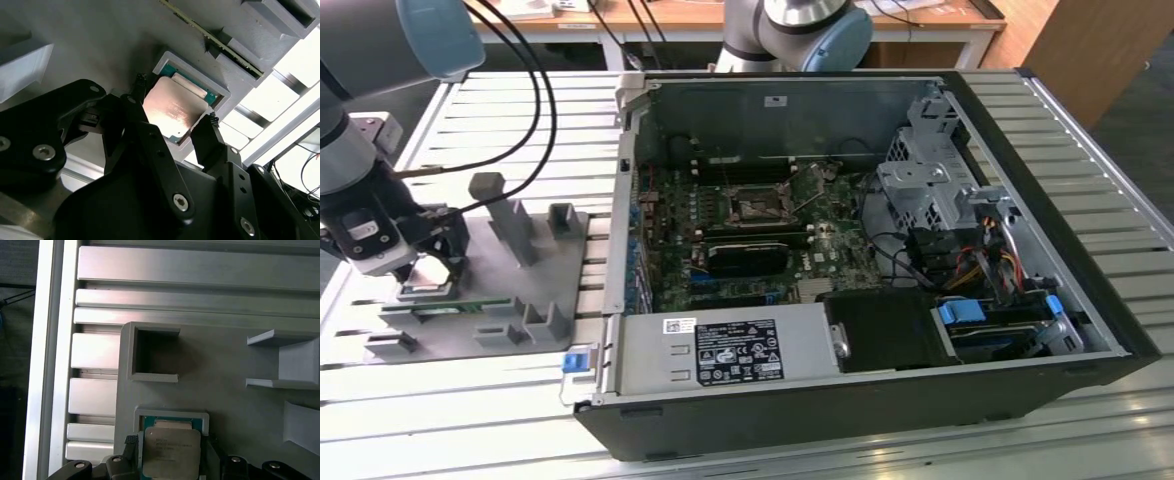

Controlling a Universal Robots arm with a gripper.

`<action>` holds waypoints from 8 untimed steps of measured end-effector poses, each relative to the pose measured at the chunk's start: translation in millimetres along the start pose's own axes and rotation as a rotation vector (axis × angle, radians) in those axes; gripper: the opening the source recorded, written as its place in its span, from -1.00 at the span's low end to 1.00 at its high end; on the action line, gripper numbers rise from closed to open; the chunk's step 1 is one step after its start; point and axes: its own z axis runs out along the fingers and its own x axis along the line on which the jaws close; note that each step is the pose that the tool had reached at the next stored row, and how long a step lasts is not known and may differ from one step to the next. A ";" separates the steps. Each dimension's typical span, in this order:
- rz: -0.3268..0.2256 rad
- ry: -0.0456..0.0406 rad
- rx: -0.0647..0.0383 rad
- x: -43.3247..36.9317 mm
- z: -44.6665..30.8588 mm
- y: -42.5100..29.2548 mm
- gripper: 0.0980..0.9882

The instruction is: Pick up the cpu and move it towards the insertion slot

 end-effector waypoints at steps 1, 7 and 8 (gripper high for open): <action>0.000 -0.0001 0.000 0.1 0.0 0.0 0.21; 0.000 0.0001 0.000 0.3 0.0 0.0 0.02; 0.000 0.0000 0.000 0.3 0.0 0.0 0.02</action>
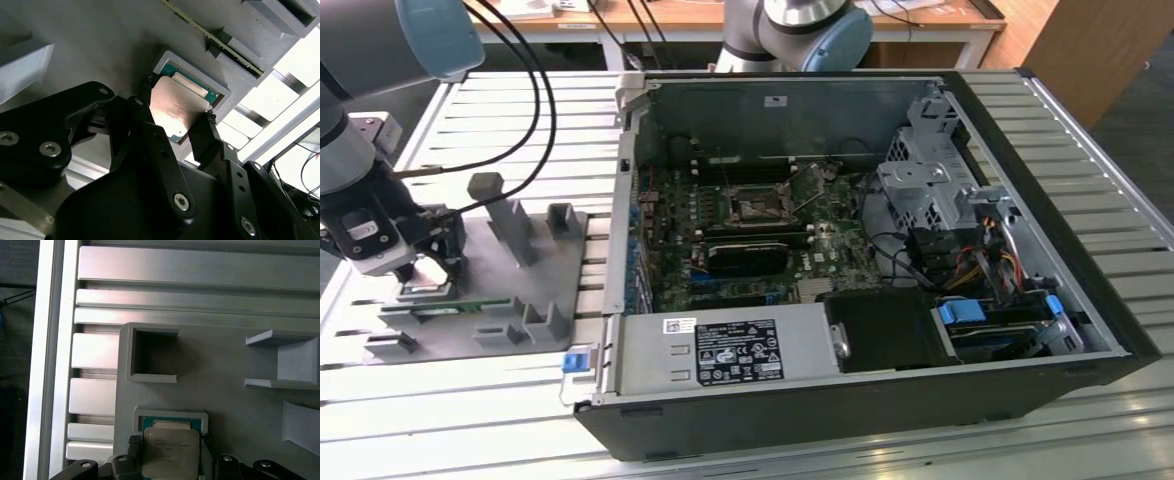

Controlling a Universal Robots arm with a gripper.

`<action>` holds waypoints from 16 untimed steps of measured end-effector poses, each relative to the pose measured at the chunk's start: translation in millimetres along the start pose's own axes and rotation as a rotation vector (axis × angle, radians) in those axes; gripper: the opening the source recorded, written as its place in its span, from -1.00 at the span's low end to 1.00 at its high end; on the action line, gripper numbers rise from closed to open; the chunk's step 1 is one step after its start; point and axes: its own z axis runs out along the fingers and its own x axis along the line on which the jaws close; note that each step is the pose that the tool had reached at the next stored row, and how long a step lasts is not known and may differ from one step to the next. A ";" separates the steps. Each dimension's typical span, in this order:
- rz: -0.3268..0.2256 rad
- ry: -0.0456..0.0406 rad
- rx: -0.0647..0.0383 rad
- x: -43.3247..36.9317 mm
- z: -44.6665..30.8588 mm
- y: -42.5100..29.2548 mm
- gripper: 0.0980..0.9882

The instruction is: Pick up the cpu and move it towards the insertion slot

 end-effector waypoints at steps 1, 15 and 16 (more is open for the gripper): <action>0.000 0.0000 0.000 0.0 0.0 0.0 0.02; 0.001 -0.0004 0.000 0.0 -1.6 0.1 0.00; 0.001 -0.0002 0.000 0.0 -2.6 0.1 0.00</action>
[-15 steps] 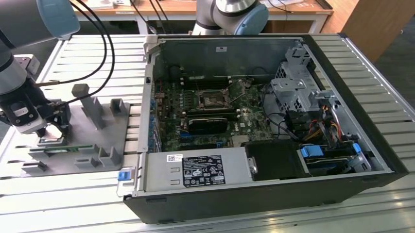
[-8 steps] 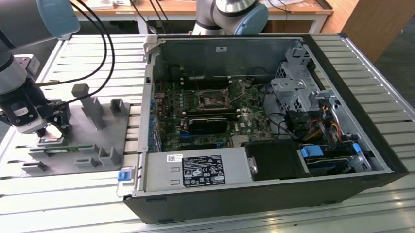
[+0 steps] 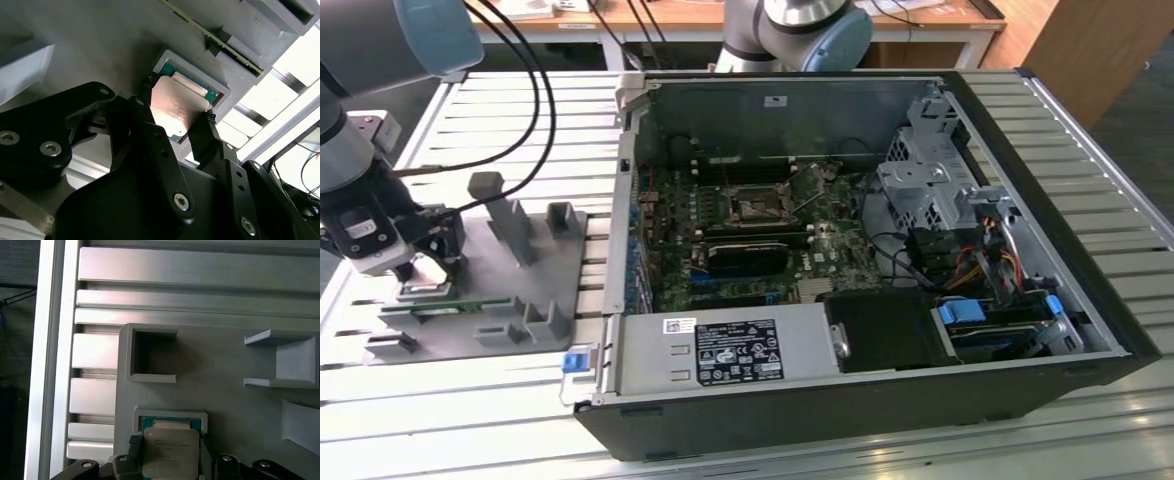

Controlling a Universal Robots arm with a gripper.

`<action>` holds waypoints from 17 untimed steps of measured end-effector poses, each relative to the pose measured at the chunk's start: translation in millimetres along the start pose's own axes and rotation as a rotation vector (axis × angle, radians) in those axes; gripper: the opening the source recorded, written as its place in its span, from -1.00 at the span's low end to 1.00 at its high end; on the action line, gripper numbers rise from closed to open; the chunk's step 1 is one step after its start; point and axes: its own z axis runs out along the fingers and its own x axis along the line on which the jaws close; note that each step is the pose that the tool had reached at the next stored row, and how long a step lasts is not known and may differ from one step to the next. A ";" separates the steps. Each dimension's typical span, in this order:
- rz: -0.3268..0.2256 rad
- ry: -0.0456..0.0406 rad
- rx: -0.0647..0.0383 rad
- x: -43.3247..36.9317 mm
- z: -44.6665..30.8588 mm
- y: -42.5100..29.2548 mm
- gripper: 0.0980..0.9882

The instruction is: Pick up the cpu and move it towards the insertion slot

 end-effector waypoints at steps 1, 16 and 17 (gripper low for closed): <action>0.000 0.0000 0.000 0.0 -0.9 0.0 0.00; 0.000 0.0000 0.001 0.2 -24.0 0.9 0.00; 0.000 -0.0001 0.001 0.2 -25.7 1.0 0.00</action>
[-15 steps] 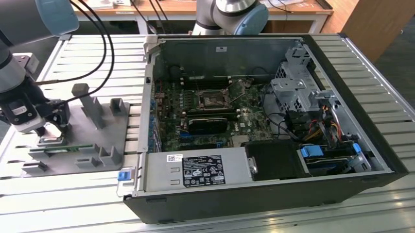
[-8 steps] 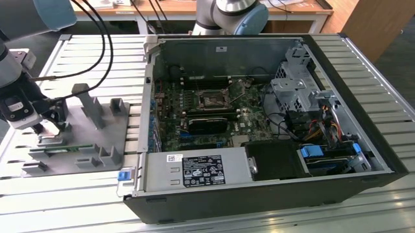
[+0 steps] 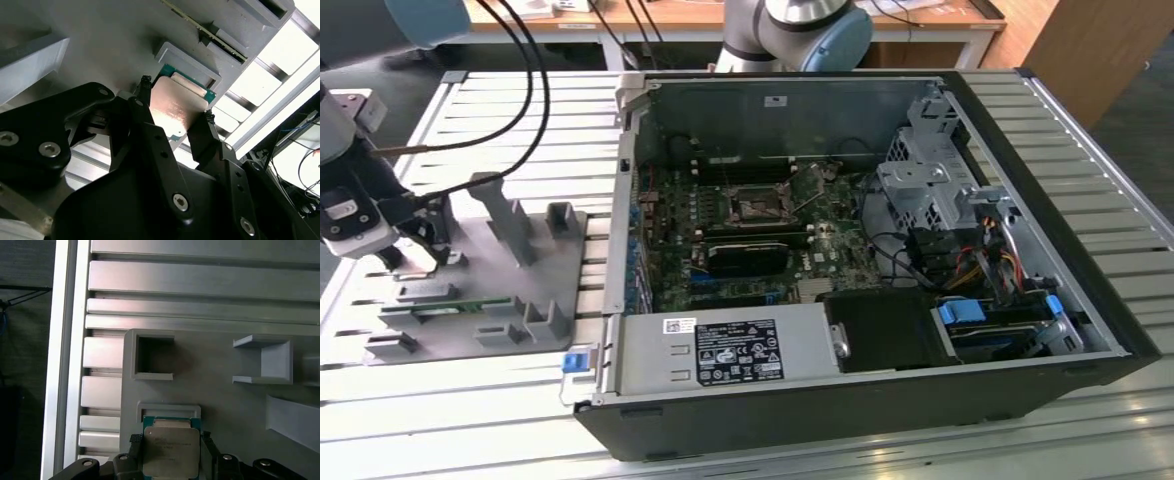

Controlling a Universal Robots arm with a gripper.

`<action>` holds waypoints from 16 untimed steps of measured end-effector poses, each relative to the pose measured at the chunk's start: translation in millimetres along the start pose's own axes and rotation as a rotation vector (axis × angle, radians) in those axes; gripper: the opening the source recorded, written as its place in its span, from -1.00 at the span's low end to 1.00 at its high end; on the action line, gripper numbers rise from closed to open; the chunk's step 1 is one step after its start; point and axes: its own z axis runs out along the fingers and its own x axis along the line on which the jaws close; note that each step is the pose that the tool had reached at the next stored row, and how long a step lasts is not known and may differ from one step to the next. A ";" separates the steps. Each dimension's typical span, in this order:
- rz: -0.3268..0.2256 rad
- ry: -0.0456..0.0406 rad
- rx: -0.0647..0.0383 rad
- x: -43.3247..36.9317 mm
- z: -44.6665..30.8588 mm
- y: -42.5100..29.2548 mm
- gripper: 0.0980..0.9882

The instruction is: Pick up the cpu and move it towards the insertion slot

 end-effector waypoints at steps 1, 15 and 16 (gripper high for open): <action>0.000 0.0000 0.000 0.0 -1.5 0.1 0.00; 0.000 0.0001 0.000 0.1 -13.8 0.5 0.00; 0.000 0.0001 0.000 0.1 -14.7 0.6 0.00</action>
